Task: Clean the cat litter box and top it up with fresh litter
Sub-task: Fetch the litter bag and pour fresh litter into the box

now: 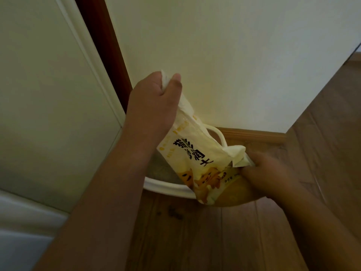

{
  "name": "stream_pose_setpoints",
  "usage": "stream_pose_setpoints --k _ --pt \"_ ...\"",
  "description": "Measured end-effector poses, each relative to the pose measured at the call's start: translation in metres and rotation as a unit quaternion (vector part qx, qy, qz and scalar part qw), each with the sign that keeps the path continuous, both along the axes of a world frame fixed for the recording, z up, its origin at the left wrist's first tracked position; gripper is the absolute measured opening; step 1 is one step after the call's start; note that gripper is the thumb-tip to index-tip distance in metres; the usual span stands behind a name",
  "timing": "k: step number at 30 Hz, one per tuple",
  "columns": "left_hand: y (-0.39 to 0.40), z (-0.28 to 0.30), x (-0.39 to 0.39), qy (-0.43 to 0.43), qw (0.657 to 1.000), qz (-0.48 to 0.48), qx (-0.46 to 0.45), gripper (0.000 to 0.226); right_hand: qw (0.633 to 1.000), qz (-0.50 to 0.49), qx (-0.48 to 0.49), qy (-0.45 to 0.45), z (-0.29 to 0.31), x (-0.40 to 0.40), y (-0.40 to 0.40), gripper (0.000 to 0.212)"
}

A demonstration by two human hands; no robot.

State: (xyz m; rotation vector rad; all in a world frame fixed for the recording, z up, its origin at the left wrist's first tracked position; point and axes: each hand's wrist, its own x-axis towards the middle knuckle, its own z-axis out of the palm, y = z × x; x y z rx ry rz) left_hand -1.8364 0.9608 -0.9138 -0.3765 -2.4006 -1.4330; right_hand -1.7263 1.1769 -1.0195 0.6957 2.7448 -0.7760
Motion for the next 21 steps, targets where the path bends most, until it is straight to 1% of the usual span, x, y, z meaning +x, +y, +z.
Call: stream_pose_setpoints --k 5,7,11,14,21 --pt "0.013 -0.017 -0.029 -0.019 0.998 0.007 -0.053 0.049 1.0 -0.016 0.016 -0.014 0.011 -0.002 0.009 0.017" --pt "0.011 -0.03 -0.039 -0.056 0.998 0.021 -0.036 0.05 0.999 -0.027 0.021 -0.017 0.014 -0.003 0.014 0.016" --pt "0.008 -0.054 -0.05 -0.141 0.989 0.033 0.013 0.048 0.999 -0.049 0.007 -0.011 0.015 -0.002 0.023 0.026" --pt "0.013 -0.07 -0.055 -0.176 0.983 0.035 0.022 0.045 0.997 -0.069 -0.007 -0.014 0.011 -0.002 0.03 0.035" --pt "0.017 -0.1 -0.067 -0.24 0.97 0.027 0.029 0.043 0.997 -0.079 0.0 -0.003 0.004 -0.008 0.042 0.036"
